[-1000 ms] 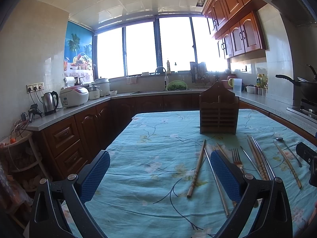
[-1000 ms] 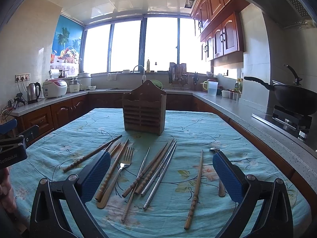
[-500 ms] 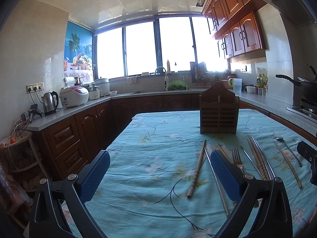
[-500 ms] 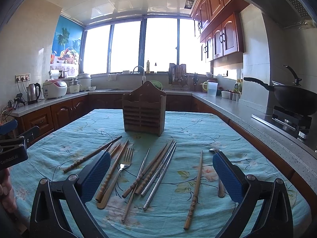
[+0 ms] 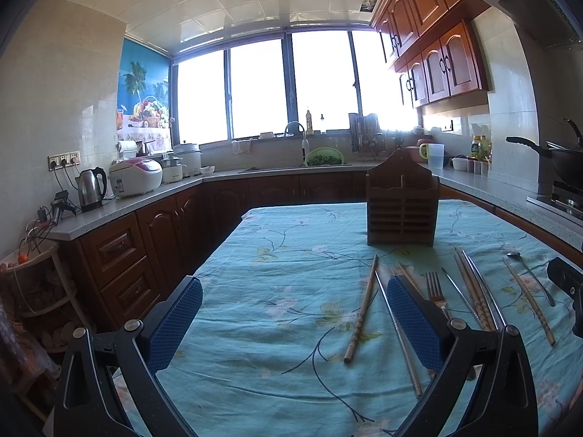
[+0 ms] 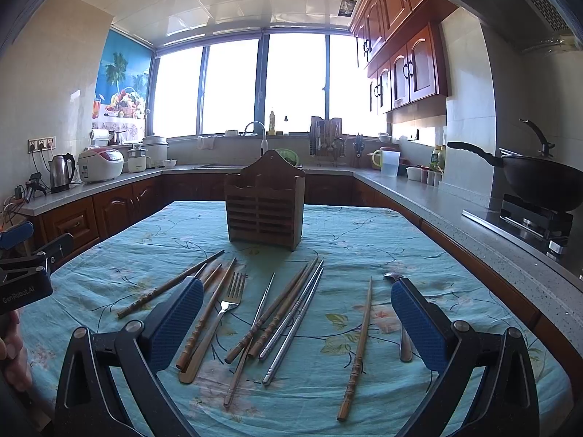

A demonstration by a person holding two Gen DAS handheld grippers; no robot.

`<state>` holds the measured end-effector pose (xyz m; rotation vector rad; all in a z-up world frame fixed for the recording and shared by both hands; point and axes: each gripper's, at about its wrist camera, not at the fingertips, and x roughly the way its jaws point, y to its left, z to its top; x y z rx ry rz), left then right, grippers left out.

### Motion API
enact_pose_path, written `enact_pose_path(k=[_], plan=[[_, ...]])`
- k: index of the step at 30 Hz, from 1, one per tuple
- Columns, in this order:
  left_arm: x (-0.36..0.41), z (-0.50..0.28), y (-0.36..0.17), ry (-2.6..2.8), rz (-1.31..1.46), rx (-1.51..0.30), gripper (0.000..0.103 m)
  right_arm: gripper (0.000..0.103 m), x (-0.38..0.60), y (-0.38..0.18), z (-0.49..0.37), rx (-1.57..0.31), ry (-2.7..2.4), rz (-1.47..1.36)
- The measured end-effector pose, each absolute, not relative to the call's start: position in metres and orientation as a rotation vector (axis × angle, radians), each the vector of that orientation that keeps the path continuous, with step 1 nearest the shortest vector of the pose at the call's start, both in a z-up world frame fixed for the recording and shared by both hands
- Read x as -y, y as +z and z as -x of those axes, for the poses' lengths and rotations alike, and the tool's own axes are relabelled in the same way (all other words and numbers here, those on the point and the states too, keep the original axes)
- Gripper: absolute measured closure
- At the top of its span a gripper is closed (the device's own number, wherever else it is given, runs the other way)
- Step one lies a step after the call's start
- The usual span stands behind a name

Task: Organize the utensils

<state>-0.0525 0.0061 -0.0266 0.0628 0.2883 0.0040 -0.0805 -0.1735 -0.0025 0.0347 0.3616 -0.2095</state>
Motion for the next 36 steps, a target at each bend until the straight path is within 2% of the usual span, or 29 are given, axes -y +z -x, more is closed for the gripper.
enact_pose_path(k=[11, 26, 29, 31, 32, 34, 36], plan=[[-0.006, 0.037, -0.024, -0.029, -0.06, -0.342, 0.001, 0.0, 0.18, 0.002, 0.073, -0.399, -0.205, -0.061], [0.001, -0.079, 0.004, -0.197, -0.043, -0.643, 0.003, 0.001, 0.246, -0.011, -0.015, -0.692, -0.177, -0.32], [0.007, -0.111, 0.009, -0.235, -0.061, -0.711, 0.009, 0.01, 0.257, -0.016, -0.04, -0.738, -0.169, -0.345], [0.012, -0.129, 0.012, -0.258, -0.082, -0.736, 0.012, 0.024, 0.261, -0.021, -0.059, -0.774, -0.166, -0.35], [0.014, -0.139, 0.014, -0.271, -0.091, -0.753, 0.014, 0.028, 0.263, -0.023, -0.069, -0.79, -0.157, -0.358], [0.019, -0.159, 0.015, -0.289, -0.104, -0.788, 0.019, 0.045, 0.267, -0.032, -0.09, -0.831, -0.131, -0.379], [0.023, -0.177, 0.016, -0.309, -0.104, -0.82, 0.025, 0.056, 0.27, -0.04, -0.111, -0.871, -0.109, -0.399]])
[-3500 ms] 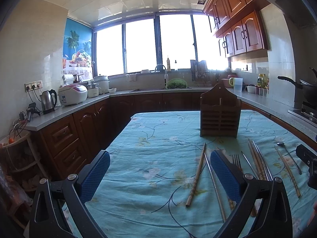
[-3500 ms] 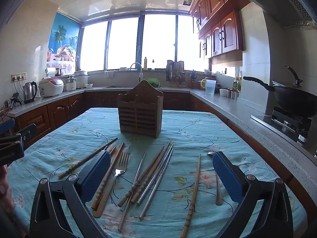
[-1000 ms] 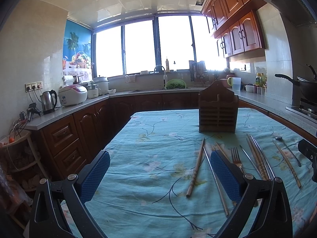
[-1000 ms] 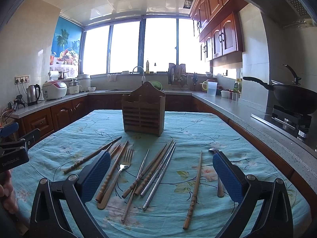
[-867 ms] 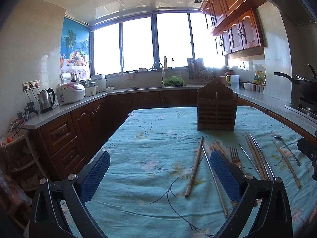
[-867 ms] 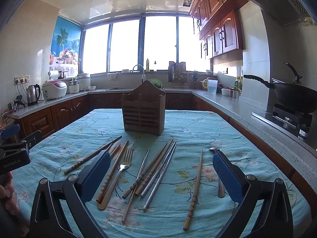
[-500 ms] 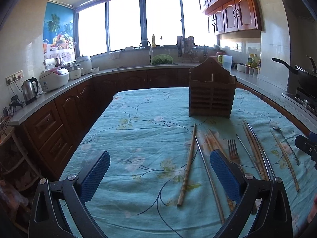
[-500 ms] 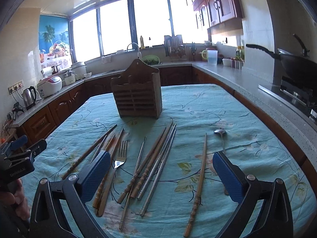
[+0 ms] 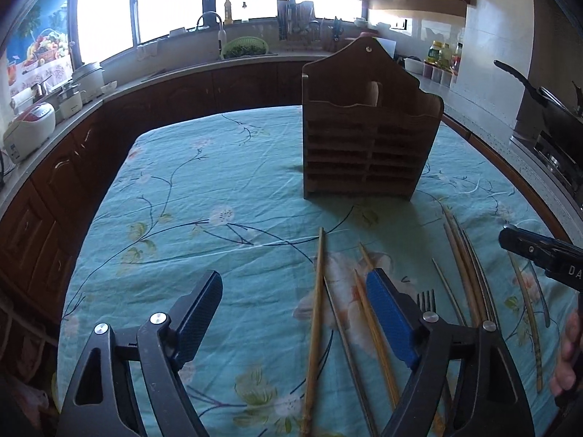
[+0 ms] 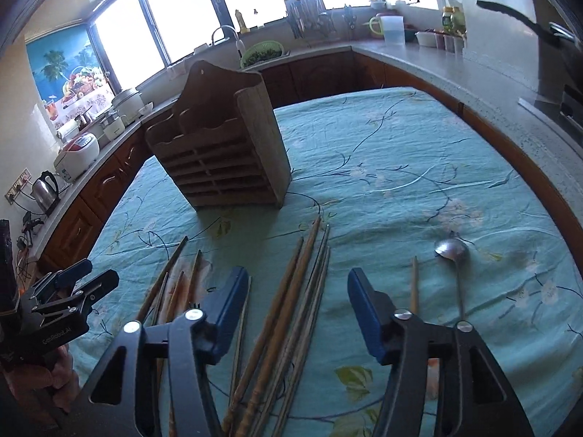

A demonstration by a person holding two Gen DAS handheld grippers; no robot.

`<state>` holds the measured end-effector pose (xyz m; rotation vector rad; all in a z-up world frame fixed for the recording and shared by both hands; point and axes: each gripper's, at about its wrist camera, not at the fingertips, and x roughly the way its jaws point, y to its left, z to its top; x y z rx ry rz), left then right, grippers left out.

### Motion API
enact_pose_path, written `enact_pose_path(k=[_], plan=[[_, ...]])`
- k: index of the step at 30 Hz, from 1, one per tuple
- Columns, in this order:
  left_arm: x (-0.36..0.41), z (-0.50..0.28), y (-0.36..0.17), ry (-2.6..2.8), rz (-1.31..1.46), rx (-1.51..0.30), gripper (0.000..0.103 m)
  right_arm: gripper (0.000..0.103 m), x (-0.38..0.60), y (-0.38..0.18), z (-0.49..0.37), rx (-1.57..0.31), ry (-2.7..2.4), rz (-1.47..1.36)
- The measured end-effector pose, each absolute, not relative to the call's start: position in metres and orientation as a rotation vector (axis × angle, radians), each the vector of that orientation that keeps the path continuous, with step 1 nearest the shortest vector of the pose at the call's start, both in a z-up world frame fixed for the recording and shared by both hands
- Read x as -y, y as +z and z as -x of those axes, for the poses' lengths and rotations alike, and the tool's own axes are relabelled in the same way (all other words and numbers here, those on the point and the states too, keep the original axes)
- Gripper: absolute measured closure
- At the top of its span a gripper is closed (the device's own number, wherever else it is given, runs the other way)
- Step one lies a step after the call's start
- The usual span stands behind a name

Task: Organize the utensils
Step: 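Close the left tool on a bamboo chopstick while the right tool grasps another chopstick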

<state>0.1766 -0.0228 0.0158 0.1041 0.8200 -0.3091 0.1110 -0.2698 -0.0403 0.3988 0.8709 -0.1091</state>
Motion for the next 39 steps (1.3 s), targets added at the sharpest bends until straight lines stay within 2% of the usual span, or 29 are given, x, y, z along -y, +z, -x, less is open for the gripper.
enact_pose_path(k=[4, 6, 9, 13, 15, 17, 22, 23, 24, 25, 26, 32, 39], plan=[[0.03, -0.207, 0.015, -0.345, -0.116, -0.889, 0.033, 0.08, 0.278, -0.058, -0.147, -0.936, -0.109, -0.422], [0.032, -0.219, 0.013, -0.353, -0.141, -0.908, 0.037, 0.085, 0.282, -0.067, -0.161, -0.964, -0.11, -0.422], [0.035, -0.235, 0.012, -0.364, -0.173, -0.939, 0.046, 0.09, 0.286, -0.077, -0.176, -1.001, -0.121, -0.41], [0.04, -0.249, 0.008, -0.382, -0.194, -0.966, 0.049, 0.093, 0.291, -0.086, -0.186, -1.034, -0.134, -0.412], [0.044, -0.253, 0.004, -0.404, -0.2, -0.986, 0.056, 0.096, 0.293, -0.086, -0.188, -1.032, -0.141, -0.407], [0.045, -0.264, -0.005, -0.416, -0.21, -1.017, 0.063, 0.096, 0.292, -0.087, -0.192, -1.036, -0.146, -0.401], [0.05, -0.267, -0.007, -0.43, -0.241, -0.994, 0.069, 0.096, 0.28, -0.087, -0.2, -1.033, -0.181, -0.297], [0.051, -0.268, -0.008, -0.44, -0.243, -0.988, 0.076, 0.095, 0.277, -0.087, -0.201, -1.032, -0.185, -0.274], [0.056, -0.271, -0.016, -0.444, -0.242, -0.981, 0.089, 0.095, 0.275, -0.087, -0.201, -1.03, -0.189, -0.262], [0.056, -0.272, -0.016, -0.442, -0.239, -0.983, 0.097, 0.096, 0.274, -0.086, -0.2, -1.026, -0.184, -0.268], [0.056, -0.274, -0.017, -0.444, -0.23, -0.991, 0.099, 0.096, 0.276, -0.086, -0.199, -1.022, -0.168, -0.298], [0.034, -0.253, 0.014, -0.467, -0.17, -0.933, 0.1, 0.098, 0.283, -0.051, -0.174, -0.917, -0.071, -0.455], [-0.004, -0.207, 0.081, -0.519, -0.061, -0.783, 0.1, 0.098, 0.275, 0.017, -0.133, -0.774, -0.009, -0.457]])
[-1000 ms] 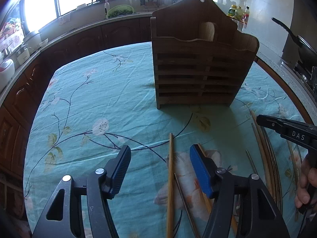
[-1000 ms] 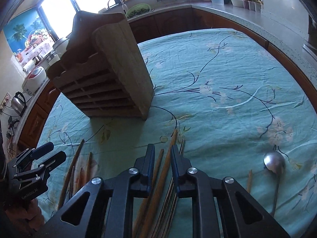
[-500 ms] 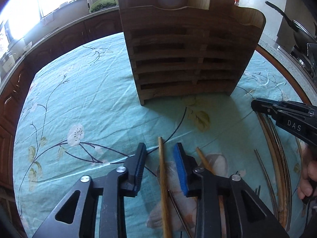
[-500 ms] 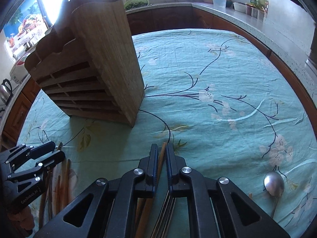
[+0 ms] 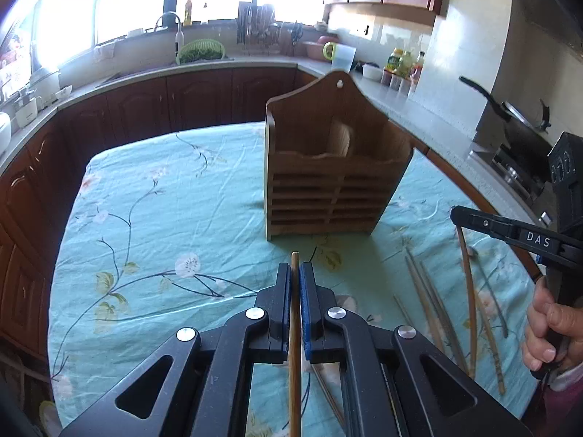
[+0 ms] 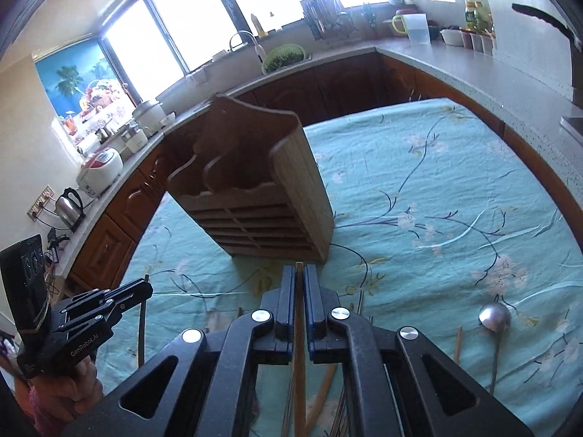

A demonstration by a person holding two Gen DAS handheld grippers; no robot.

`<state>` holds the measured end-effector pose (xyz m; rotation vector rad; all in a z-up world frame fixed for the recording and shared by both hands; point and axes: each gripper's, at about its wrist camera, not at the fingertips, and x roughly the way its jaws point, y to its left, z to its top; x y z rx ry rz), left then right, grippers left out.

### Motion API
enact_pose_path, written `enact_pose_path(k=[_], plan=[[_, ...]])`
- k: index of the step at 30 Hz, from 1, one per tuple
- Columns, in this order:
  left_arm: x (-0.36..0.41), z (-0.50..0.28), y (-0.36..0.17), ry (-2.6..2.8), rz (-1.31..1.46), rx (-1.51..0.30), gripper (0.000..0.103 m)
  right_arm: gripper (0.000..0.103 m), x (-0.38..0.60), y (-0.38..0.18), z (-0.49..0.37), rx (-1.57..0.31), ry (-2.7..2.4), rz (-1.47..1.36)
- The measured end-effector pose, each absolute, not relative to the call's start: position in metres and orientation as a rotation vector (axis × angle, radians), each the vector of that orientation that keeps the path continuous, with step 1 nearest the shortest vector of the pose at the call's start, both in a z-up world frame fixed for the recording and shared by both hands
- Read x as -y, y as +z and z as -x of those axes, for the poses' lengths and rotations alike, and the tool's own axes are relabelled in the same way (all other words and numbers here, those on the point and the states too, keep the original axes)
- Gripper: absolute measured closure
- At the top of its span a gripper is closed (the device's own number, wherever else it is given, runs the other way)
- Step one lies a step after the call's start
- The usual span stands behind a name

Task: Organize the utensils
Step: 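Close the left tool on a bamboo chopstick while the right tool grasps another chopstick, then lower the left tool's chopstick into the wooden holder while the right tool inserts its chopstick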

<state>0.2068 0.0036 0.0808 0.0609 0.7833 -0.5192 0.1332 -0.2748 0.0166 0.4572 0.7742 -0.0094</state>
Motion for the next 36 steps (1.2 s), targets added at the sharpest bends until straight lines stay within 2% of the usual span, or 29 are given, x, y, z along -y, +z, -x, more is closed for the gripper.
enact_pose_path(k=[5, 17, 22, 32, 36], plan=[[-0.042, -0.165, 0.124, -0.539, -0.003, -0.674, 0.1, 0.098, 0.269, 0.061, -0.112, -0.683, 0.021, -0.453], [-0.079, -0.117, 0.165, -0.527, 0.089, -0.496, 0.1, 0.099, 0.27, 0.142, -0.101, -0.493, 0.017, -0.373], [-0.072, -0.125, 0.166, -0.528, 0.105, -0.459, 0.1, 0.099, 0.278, 0.152, -0.122, -0.453, -0.003, -0.375], [-0.045, -0.181, 0.201, -0.512, 0.106, -0.313, 0.1, 0.098, 0.309, 0.189, -0.184, -0.316, -0.056, -0.402], [-0.028, -0.216, 0.191, -0.489, 0.128, -0.286, 0.1, 0.098, 0.314, 0.186, -0.212, -0.301, -0.087, -0.378]])
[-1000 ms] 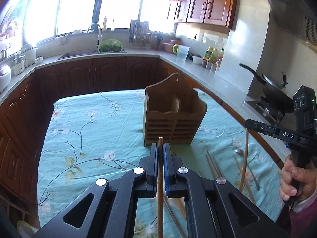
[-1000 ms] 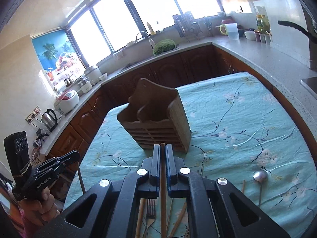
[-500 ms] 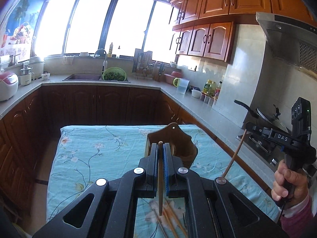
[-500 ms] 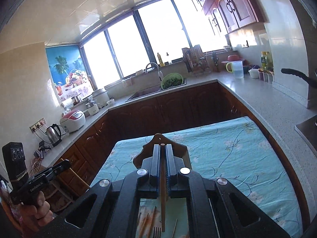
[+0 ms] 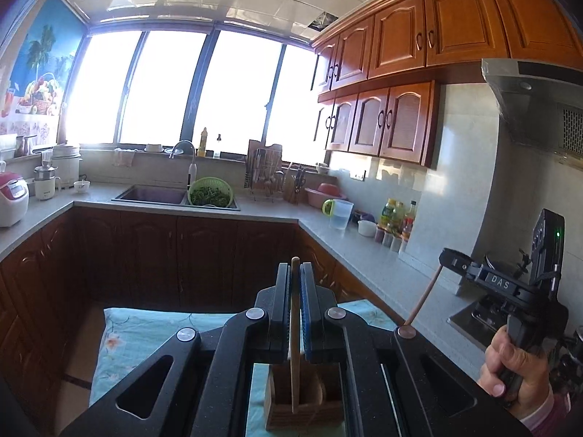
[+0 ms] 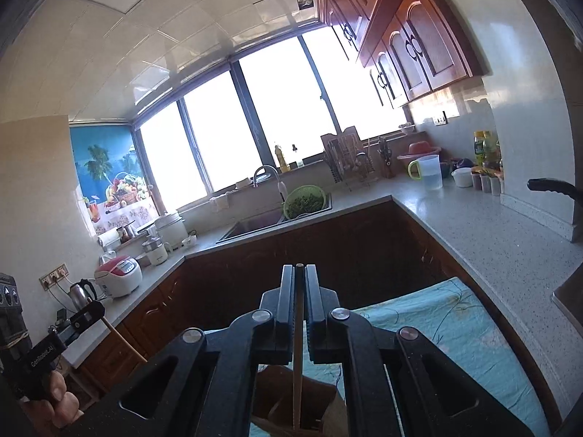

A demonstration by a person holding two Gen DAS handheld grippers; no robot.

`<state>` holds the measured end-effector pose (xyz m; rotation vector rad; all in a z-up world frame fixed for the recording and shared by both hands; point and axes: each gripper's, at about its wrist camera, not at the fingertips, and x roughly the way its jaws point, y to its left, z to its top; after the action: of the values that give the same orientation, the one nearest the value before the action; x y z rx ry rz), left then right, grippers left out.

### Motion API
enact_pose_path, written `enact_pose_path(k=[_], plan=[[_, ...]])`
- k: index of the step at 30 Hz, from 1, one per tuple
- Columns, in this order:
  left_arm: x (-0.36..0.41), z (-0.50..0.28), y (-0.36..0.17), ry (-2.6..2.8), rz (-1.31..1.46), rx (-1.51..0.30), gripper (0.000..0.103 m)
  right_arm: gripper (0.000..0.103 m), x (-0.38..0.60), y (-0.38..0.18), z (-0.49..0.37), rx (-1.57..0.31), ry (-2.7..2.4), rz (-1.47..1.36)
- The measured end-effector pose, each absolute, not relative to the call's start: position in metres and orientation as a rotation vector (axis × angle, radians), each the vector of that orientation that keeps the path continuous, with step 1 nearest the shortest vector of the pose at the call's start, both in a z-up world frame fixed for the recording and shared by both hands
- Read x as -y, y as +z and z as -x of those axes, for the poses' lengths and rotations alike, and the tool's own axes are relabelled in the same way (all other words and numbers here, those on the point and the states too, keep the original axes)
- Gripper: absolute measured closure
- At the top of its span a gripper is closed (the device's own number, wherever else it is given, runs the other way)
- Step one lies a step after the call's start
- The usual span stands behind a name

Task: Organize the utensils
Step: 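Lower the left tool's chopstick into the wooden holder while the right tool inserts its chopstick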

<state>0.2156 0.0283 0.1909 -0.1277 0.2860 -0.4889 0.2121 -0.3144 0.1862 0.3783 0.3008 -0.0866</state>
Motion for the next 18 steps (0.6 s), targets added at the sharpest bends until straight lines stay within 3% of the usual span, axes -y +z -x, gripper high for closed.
enact_pose_path(k=[11, 18], plan=[[0.018, -0.311, 0.087, -0.411, 0.225, -0.414, 0.1, 0.098, 0.319, 0.1, -0.245, -0.36, -0.114, -0.419], [0.029, -0.351, 0.067, -0.401, 0.232, -0.495, 0.099, 0.097, 0.32, 0.07, -0.247, -0.444, -0.11, -0.451]])
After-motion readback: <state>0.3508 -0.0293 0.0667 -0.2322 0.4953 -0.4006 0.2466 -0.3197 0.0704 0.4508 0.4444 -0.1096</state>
